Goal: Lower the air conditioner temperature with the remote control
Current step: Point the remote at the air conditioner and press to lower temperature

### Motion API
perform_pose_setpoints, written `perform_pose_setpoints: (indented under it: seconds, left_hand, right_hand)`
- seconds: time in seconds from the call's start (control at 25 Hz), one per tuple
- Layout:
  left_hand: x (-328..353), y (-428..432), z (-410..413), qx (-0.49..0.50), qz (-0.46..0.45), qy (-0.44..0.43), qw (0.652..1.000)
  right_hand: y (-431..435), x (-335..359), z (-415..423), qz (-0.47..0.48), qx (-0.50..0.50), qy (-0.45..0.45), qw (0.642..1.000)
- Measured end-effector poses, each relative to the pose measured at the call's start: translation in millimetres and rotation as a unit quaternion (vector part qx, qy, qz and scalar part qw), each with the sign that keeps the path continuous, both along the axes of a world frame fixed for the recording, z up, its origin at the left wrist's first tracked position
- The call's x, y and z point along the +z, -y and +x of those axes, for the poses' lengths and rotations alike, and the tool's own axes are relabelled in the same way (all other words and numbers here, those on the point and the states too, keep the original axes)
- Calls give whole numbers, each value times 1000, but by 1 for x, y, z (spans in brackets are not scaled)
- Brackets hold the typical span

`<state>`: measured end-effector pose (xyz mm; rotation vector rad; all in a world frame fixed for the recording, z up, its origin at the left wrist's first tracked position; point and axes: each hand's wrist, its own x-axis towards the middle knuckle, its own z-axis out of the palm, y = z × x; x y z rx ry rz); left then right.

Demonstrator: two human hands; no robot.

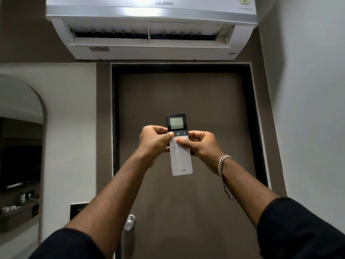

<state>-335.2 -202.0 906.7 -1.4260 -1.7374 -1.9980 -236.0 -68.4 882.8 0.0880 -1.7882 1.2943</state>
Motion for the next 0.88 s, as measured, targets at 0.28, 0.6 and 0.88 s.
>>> perform_pose_setpoints:
  seconds: [0.28,0.6,0.88]
  left_hand:
    - [-2,1,1,-10,5,4,1000]
    - [-1,-3,3,-24,10,4,1000]
    - [-45,-30,3,-59,-22,29,998]
  right_hand:
    - [-4,0,-3,-5,-2,1,1000]
    - [-10,1,-2,-1,-18,1,1000]
    - [-21,-37,11,-56,-40,25,997]
